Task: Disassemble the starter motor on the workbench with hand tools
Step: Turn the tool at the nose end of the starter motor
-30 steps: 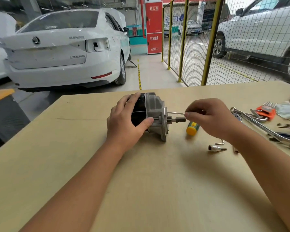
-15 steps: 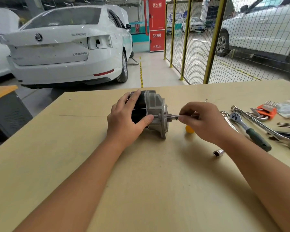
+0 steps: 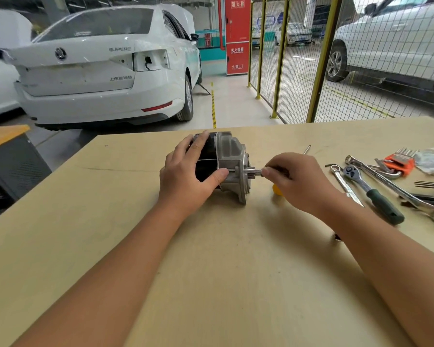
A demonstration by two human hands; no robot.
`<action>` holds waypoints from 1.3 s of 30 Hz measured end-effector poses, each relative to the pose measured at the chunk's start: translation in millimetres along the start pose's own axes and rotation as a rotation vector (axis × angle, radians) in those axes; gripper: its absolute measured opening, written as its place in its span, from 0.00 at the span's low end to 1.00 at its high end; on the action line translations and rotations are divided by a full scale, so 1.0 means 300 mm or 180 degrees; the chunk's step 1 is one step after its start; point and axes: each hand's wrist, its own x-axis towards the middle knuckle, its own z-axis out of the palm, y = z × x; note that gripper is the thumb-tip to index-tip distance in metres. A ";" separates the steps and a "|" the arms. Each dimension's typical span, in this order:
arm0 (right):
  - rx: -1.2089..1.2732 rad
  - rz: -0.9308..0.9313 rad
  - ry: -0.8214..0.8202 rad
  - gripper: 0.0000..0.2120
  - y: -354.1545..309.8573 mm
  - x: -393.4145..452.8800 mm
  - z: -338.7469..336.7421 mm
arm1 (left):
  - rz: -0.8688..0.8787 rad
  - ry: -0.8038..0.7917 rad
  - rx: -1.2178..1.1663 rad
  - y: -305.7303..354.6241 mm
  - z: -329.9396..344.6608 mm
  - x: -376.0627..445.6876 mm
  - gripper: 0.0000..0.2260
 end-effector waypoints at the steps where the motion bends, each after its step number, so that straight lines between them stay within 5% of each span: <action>1: -0.0058 -0.0072 0.0048 0.04 -0.002 0.001 -0.001 | -0.0001 0.0000 0.0007 0.001 0.000 -0.001 0.39; 9: -0.1121 -0.0513 0.0316 0.03 -0.036 0.009 -0.040 | -0.0003 0.0037 0.0043 -0.001 0.005 0.000 0.39; 19: -0.1122 -0.0551 -0.0173 0.09 -0.022 0.024 -0.053 | -0.0063 0.0052 0.0356 -0.019 0.010 0.013 0.39; 26: -0.1883 -0.0679 0.0274 0.05 -0.061 0.035 -0.054 | -0.0047 -0.0035 0.0483 -0.046 -0.011 0.028 0.37; 33: -0.1617 -0.0762 -0.0389 0.14 -0.127 0.142 0.020 | -0.0135 -0.0062 0.0164 -0.114 -0.063 0.067 0.39; 39: -0.1228 -0.0942 -0.0798 0.10 -0.113 0.161 -0.016 | -0.0065 0.0008 -0.0132 -0.126 -0.071 0.069 0.38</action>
